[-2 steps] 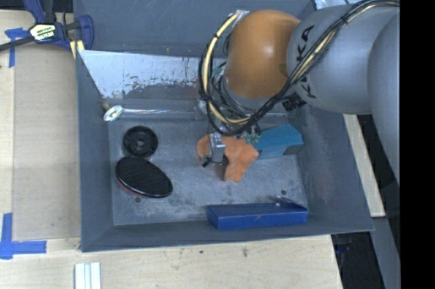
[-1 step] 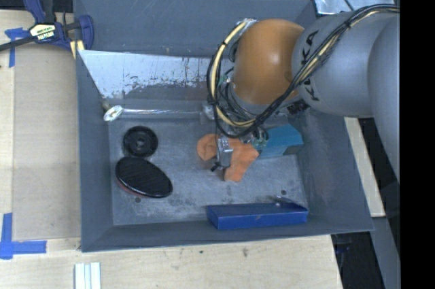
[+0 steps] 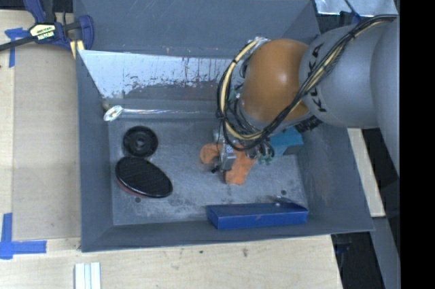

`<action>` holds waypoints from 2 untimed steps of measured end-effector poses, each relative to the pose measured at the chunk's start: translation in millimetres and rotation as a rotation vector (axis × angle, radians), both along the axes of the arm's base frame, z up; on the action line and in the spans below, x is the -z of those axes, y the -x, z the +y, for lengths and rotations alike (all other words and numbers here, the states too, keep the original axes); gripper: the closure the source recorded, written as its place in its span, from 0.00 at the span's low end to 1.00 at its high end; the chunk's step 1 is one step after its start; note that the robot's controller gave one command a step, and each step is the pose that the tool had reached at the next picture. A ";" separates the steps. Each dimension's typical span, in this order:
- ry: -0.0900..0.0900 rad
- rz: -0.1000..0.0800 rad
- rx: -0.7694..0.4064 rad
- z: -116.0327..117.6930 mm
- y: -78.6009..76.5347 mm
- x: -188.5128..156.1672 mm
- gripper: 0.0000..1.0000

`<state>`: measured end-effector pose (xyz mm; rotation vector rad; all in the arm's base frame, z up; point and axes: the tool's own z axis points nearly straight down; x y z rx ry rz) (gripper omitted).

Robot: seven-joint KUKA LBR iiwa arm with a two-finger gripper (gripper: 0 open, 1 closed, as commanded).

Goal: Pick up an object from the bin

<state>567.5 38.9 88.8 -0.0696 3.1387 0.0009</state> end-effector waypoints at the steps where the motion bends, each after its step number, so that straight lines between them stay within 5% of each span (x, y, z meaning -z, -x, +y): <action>1: 0.000 0.000 0.001 0.0 0.0 0.0 1.00; 2: 0.001 -0.003 -0.013 -27.1 -13.9 -143.6 1.00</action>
Offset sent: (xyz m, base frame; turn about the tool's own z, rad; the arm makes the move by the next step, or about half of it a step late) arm 0.0125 -0.0265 0.1423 -0.0144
